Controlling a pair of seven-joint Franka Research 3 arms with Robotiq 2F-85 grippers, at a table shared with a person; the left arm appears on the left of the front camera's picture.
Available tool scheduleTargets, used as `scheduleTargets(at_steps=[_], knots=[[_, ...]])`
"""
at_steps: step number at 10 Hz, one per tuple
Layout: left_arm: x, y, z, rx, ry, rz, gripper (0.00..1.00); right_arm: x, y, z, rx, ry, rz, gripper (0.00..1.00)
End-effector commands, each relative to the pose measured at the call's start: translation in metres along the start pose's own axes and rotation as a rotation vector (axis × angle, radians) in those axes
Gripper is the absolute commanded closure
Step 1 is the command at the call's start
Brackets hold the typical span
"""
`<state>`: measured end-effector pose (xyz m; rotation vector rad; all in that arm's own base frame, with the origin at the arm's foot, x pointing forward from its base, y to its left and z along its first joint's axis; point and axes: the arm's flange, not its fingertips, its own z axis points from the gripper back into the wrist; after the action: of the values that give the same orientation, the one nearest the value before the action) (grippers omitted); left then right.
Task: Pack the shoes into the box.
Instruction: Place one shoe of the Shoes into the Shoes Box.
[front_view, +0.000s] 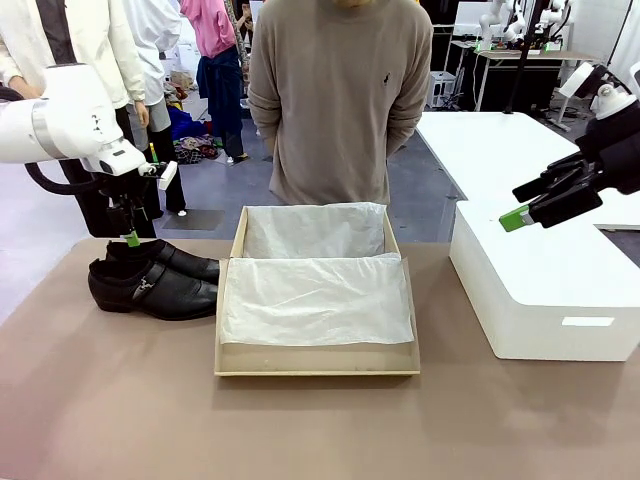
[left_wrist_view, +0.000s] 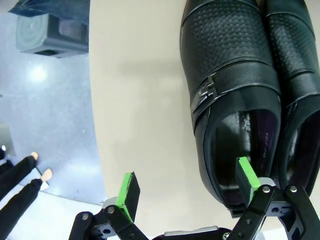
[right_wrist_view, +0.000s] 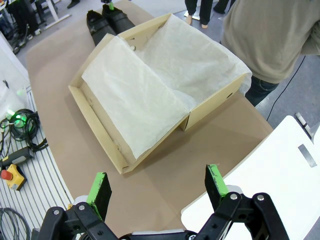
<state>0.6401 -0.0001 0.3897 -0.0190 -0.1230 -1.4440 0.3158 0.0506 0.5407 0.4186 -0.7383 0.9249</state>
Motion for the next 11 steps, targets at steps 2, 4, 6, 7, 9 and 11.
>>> scheduleTargets(at_steps=[2,4,6,7,9,11], knots=[[-0.001,0.011,-0.006,-0.004,0.029,0.02,0.0,0.001,-0.001,-0.001,0.01,-0.015,0.008,0.0],[-0.002,0.014,-0.012,-0.017,0.031,0.022,0.0,0.001,-0.001,-0.001,0.01,-0.015,0.008,0.0],[-0.001,0.015,-0.02,-0.034,0.038,0.026,0.0,0.001,-0.001,-0.001,0.01,-0.015,0.008,0.0],[-0.002,0.017,-0.024,-0.037,0.05,0.027,0.0,0.001,-0.001,-0.001,0.01,-0.015,0.008,0.0],[0.0,0.017,-0.031,-0.041,0.059,0.033,0.0,0.001,-0.001,-0.001,0.01,-0.015,0.008,0.0],[0.001,0.015,-0.034,-0.066,0.058,0.025,0.0,0.001,-0.001,-0.001,0.01,-0.015,0.008,0.0]])
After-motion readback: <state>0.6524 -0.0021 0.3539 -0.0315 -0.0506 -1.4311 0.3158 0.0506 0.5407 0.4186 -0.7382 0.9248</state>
